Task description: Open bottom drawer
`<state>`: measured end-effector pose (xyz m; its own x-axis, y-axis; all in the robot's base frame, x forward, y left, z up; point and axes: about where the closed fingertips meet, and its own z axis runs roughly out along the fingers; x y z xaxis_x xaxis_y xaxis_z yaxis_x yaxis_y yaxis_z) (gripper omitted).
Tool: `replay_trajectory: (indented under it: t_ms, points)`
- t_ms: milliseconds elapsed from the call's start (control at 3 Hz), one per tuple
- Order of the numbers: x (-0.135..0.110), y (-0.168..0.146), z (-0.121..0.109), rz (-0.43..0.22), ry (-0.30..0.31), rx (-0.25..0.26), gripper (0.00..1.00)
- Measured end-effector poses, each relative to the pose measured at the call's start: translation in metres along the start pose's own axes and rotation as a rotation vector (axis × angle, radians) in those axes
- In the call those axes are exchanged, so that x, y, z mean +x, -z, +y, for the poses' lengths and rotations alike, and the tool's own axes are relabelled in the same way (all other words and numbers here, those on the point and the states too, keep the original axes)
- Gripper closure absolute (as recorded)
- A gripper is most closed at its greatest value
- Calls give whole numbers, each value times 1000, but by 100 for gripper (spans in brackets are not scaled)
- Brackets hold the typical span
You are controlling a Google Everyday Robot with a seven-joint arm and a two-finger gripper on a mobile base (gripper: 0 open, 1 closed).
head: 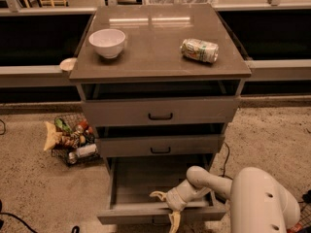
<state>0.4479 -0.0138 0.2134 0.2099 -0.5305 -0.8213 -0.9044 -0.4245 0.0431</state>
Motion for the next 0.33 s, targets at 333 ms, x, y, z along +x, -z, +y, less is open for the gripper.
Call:
replay_trajectory:
  t_ms: [333]
  points:
    - [-37, 35, 24, -12, 135, 20, 0]
